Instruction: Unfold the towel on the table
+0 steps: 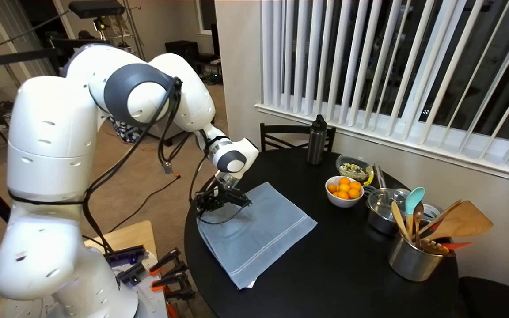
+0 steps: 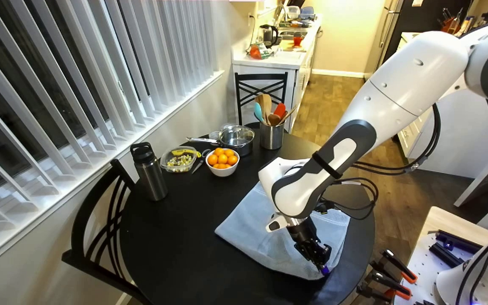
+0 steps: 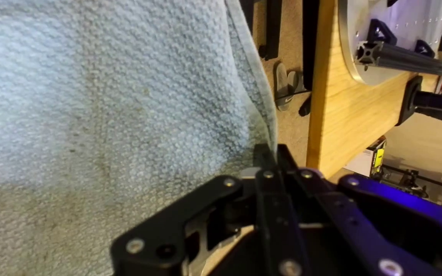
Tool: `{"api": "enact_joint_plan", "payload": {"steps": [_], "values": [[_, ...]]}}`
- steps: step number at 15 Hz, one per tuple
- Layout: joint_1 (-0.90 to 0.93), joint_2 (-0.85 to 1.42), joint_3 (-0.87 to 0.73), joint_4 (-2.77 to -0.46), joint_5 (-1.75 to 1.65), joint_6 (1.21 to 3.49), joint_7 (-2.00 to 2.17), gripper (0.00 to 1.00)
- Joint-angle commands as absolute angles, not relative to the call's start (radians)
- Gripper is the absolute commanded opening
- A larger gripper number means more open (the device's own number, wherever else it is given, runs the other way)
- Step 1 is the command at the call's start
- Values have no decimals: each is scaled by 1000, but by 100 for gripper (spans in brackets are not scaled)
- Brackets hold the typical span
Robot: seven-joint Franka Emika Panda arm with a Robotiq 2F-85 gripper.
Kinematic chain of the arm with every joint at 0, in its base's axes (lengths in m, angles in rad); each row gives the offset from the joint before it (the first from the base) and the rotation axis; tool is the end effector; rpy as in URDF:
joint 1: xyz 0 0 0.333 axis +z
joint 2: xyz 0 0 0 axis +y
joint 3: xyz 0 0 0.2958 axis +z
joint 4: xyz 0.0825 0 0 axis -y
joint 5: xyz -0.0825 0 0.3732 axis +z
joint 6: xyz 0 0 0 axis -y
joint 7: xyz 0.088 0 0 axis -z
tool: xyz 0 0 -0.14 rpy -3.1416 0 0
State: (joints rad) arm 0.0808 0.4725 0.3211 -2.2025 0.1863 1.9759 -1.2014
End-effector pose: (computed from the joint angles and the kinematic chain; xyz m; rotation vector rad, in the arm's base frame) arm 0.3862 0.2023 0.1134 -1.8599 -1.7093 0.6808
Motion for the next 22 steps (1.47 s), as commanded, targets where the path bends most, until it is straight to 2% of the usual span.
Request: {"api": "enact_joint_plan", "payload": {"steps": [1,6,11,22], "values": [[100,429,307,-2227,172,1928,-1184,36],[107,419,301,-2225,175,1915,-1182,67],[112,360,275,-2255,176,2002,-1101,98],[113,272,208,-2301,75,2318,-865,100]]}}
